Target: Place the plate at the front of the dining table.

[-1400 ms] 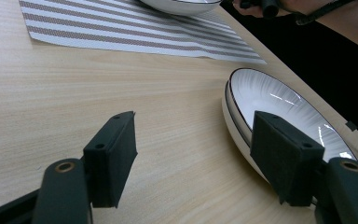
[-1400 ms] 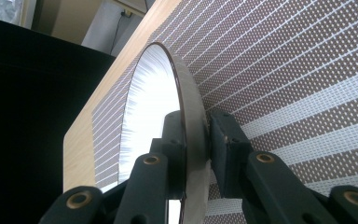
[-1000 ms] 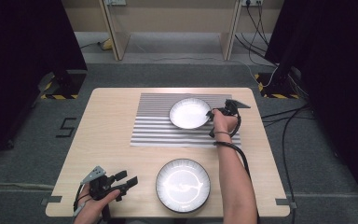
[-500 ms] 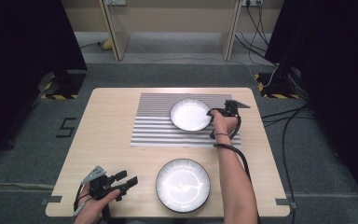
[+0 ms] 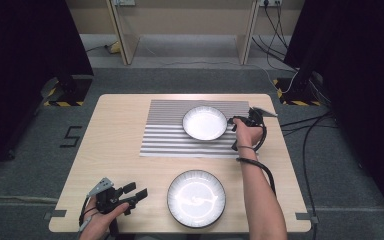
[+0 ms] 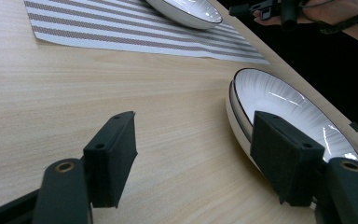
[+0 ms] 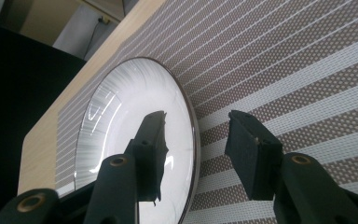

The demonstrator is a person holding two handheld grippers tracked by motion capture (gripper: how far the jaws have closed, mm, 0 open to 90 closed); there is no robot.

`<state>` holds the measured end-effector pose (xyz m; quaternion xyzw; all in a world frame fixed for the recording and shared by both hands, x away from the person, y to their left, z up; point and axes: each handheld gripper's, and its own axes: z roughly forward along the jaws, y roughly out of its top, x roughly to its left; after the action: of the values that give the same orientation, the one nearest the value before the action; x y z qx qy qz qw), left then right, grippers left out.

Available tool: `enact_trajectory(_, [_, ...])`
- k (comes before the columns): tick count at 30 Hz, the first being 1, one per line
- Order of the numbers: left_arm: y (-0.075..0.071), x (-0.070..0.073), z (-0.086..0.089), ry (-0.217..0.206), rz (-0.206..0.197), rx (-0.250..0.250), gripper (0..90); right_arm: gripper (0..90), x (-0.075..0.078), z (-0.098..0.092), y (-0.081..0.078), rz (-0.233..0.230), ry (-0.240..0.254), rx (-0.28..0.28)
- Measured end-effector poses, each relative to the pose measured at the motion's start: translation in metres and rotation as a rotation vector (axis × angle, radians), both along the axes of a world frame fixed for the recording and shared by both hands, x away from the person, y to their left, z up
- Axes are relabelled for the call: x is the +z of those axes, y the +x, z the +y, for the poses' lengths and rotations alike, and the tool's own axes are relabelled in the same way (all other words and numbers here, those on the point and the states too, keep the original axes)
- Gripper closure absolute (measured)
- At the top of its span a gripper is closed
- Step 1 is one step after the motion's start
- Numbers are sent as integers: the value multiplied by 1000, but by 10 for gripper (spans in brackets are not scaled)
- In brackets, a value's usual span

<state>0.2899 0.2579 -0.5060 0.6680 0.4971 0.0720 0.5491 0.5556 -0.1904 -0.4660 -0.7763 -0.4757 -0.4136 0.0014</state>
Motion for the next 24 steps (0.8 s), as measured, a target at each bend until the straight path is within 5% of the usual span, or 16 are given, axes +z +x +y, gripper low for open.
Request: enact_trajectory(24, [-1, 1, -3, -2, 0, -5, 309, 542, 13, -14, -33, -36, -11, 36])
